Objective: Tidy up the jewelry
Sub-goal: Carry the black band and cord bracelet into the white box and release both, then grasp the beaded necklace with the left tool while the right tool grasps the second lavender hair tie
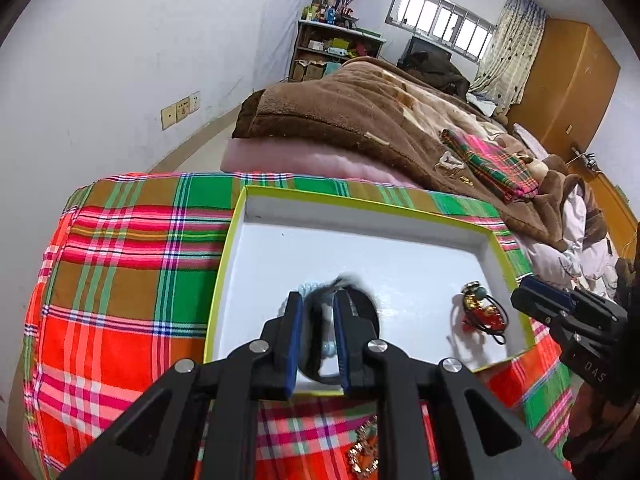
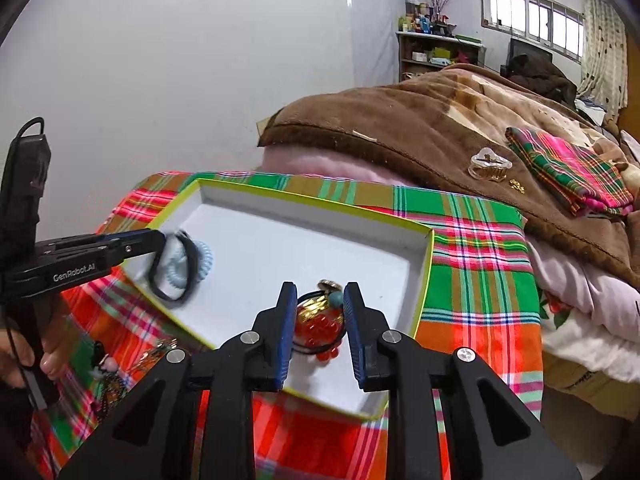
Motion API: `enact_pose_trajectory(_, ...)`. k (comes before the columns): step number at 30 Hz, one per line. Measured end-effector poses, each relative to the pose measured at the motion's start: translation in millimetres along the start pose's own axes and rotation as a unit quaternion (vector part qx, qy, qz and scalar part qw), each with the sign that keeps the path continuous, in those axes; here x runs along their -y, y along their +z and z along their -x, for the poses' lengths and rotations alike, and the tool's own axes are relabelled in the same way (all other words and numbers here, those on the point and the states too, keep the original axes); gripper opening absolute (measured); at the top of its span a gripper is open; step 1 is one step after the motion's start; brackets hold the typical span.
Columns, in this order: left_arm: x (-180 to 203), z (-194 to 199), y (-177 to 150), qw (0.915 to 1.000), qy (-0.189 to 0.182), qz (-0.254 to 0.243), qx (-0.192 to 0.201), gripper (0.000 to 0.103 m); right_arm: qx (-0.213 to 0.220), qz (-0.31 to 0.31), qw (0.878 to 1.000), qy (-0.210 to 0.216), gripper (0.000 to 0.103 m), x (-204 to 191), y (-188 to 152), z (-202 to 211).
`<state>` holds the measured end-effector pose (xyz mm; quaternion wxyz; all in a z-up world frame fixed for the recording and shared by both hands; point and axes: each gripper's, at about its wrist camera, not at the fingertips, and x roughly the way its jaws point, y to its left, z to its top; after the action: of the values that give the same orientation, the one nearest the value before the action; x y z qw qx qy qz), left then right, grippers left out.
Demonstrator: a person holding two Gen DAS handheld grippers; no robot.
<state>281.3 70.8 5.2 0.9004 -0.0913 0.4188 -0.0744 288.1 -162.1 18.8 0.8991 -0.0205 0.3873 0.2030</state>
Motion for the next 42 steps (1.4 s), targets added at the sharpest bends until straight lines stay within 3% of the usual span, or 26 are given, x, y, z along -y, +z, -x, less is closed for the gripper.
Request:
enact_pose_trajectory(10,14.1,43.0,-15.7,0.9998,-0.013,-0.001,0.017,0.018,0.017,0.007,1.0,0.02,0.025,-21.6,-23.4,47.4)
enact_pose_trajectory(25,33.5,113.4,-94.3,0.9993,-0.004,-0.003,0.036,0.018,0.03,0.022,0.998,0.059,0.025,-64.7,-82.5,116.8)
enact_pose_trajectory(42,25.8,146.1,-179.3,0.9993,0.006,0.022,0.029,0.018,-0.007,0.038,0.994,0.106,0.026,-100.6,-147.4,131.1)
